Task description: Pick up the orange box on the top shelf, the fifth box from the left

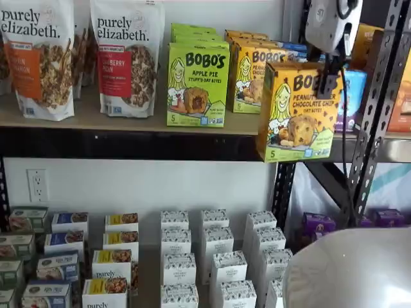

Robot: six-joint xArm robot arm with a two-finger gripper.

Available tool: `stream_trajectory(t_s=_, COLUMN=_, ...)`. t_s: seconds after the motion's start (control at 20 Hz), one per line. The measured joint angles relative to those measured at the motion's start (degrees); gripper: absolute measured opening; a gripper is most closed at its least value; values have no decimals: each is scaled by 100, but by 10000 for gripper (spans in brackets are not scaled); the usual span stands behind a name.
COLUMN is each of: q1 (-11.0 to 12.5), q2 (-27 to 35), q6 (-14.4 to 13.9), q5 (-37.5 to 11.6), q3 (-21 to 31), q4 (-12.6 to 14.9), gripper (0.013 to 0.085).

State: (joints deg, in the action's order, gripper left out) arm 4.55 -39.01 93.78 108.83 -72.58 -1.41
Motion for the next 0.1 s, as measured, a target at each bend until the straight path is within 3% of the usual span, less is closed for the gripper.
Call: stream_trajectory(t_s=0.1, q1=63, q2=-82, q6=62, q5=47, q3=59, q4=-3, gripper=170)
